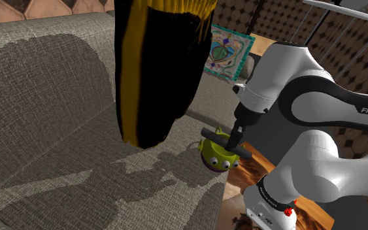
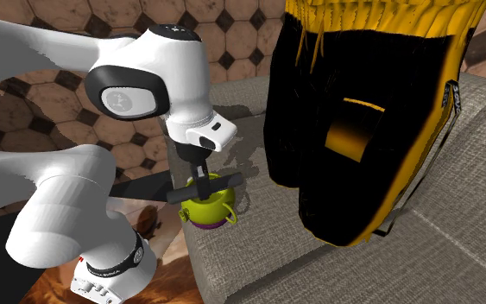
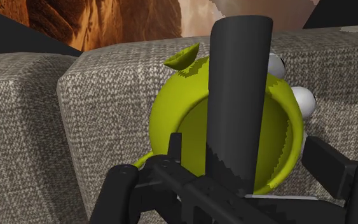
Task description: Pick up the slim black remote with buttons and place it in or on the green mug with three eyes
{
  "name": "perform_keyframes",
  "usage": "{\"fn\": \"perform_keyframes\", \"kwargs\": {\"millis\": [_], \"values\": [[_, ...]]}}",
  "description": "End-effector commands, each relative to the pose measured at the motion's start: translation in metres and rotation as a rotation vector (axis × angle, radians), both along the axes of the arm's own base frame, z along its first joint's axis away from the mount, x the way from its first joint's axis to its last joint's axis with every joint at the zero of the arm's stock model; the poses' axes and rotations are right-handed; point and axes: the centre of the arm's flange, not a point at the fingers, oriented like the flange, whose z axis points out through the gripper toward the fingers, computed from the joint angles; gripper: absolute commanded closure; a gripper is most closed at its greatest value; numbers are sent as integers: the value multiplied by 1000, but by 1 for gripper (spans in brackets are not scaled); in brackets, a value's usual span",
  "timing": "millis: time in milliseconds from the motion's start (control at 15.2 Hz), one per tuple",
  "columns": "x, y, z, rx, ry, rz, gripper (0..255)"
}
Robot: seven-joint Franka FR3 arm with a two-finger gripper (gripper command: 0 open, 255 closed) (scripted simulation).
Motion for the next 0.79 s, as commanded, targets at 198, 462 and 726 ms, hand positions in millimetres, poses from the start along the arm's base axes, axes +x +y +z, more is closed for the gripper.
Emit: {"fn": "perform_keyframes", "kwargs": {"millis": [198,462,726], "values": [[1,-3,40,0,0,0,0],[2,-4,50,0,0,0,0],[2,-4,50,0,0,0,0]]}}
